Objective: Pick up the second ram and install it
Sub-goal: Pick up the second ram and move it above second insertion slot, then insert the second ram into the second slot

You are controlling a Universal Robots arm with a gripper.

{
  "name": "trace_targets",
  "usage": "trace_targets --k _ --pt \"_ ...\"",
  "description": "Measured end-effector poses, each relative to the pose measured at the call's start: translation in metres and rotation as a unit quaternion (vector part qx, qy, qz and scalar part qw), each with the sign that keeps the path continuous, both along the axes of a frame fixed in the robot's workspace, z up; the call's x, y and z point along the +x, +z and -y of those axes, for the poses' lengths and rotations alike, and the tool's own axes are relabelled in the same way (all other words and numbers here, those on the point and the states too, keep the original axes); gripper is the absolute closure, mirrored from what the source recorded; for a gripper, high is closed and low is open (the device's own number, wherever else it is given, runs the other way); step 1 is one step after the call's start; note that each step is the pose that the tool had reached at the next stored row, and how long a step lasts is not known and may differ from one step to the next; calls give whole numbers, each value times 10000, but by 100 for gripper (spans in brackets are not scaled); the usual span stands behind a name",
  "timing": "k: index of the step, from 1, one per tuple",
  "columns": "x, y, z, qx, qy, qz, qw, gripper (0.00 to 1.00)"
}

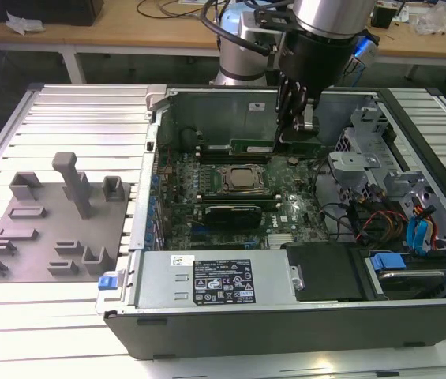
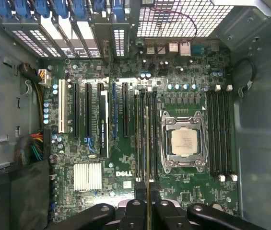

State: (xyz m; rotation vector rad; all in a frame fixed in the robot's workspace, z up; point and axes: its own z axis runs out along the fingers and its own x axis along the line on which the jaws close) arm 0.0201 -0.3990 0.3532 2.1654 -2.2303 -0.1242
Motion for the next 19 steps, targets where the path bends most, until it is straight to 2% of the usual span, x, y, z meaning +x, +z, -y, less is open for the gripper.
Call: trace_targets --k 7,11,13,15,19 --pt "4 -16 0 0 0 0 10000 89" --pt "17 -91 -4 0 11 0 10000 89" --pt "27 -162 -7 -3 19 0 10000 89" --pt "46 -266 -12 -2 26 0 10000 89" --pt "55 -350 -16 -2 37 0 10000 89"
